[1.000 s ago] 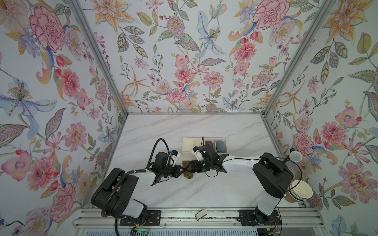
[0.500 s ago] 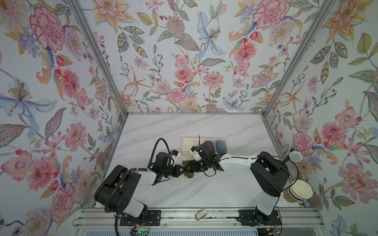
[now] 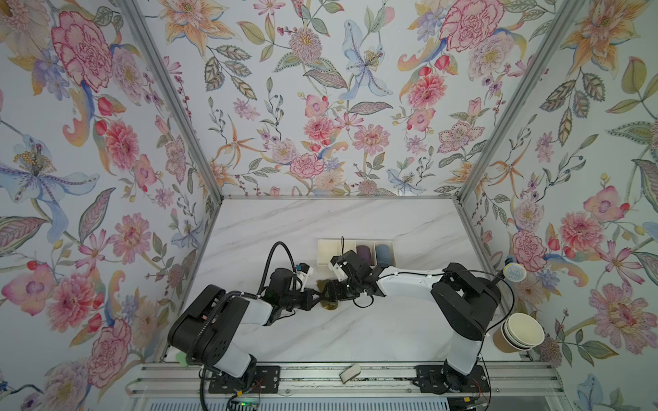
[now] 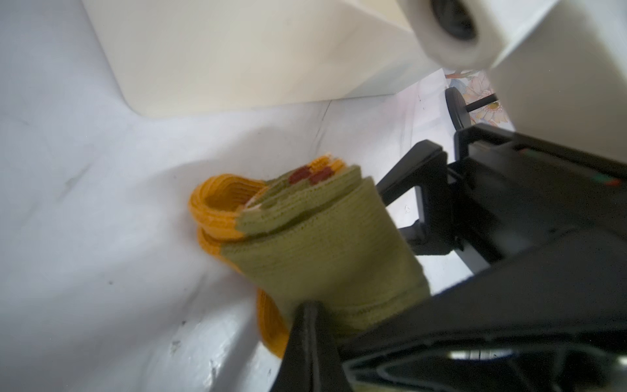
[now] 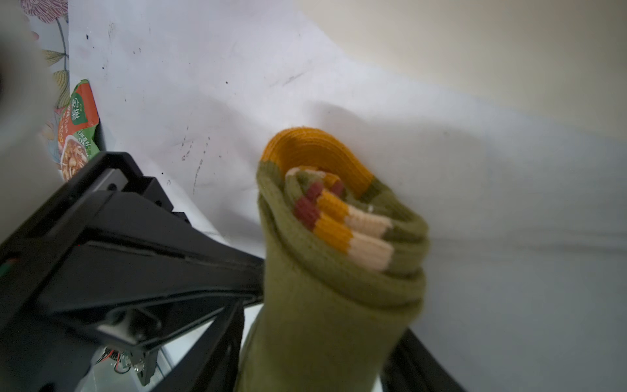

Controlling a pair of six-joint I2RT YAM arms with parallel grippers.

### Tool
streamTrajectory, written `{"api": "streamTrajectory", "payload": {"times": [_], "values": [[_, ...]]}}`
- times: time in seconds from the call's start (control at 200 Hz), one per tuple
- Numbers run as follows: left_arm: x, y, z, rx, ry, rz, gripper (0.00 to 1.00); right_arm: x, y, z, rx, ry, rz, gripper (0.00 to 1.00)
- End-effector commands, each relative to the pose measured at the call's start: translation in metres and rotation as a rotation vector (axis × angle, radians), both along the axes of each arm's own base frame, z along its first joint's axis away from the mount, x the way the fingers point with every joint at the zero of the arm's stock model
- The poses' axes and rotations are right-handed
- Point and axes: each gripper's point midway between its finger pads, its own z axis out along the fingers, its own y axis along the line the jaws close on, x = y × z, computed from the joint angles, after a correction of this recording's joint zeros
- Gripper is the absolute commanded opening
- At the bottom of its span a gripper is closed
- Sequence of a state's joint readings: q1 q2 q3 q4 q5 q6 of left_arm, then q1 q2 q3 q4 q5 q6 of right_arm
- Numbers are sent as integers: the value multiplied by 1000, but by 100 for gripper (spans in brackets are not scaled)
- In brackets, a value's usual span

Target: Roll the socks

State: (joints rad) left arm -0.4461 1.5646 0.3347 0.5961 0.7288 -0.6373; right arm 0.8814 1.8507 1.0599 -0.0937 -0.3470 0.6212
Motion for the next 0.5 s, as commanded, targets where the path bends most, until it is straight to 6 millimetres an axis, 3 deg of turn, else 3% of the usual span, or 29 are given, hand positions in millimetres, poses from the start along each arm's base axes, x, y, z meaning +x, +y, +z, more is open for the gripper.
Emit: {"api": "streamTrajectory", "payload": {"times": [0.0,0.495], "values": [[-19,4,-22,31,75,-13,0,-1,5,0,-3,0,18,61],[-13,-1,-20,0,63,-7,0,-6,8,-5,-51,-3,36,56]]}}
